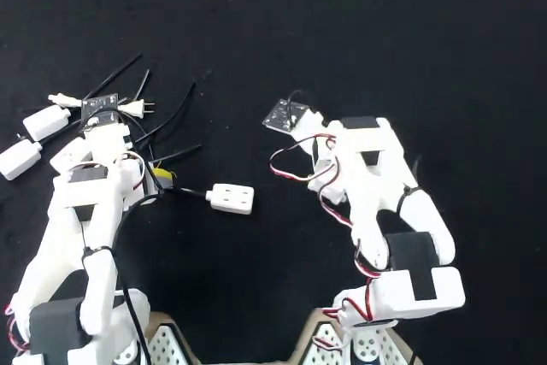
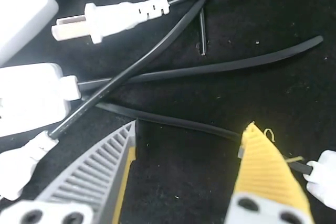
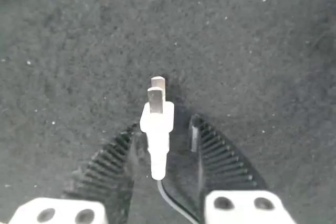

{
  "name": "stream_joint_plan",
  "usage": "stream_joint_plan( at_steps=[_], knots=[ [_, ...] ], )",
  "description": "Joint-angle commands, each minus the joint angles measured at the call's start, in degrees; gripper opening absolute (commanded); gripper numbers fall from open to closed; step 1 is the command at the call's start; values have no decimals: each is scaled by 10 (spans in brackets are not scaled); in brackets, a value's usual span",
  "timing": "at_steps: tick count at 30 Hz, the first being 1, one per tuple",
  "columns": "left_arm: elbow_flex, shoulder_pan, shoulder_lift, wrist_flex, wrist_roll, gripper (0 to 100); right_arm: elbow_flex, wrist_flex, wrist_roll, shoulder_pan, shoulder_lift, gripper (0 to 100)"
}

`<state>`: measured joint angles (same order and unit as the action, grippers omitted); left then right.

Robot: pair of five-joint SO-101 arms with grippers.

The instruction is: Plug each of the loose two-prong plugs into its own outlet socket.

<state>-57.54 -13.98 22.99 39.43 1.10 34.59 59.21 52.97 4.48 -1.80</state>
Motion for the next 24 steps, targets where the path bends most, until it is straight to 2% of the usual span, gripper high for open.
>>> stream_joint_plan(
  at_steps=[1,4,8,16,18,20,24],
  knots=[
    [3,-5,20,-10,5,317,-6,4,7,-27,27,168],
    [3,-5,20,-10,5,317,-7,2,8,-57,27,203],
    [4,-5,20,-10,5,317,-6,4,32,-75,27,180],
    [3,-5,20,-10,5,317,30,-47,33,-38,27,169],
    [3,-5,20,-10,5,317,42,-66,33,-33,31,106],
    [3,-5,20,-10,5,317,37,-69,33,-33,32,3],
    [3,-5,20,-10,5,317,3,-32,-6,-33,36,11]
  ],
)
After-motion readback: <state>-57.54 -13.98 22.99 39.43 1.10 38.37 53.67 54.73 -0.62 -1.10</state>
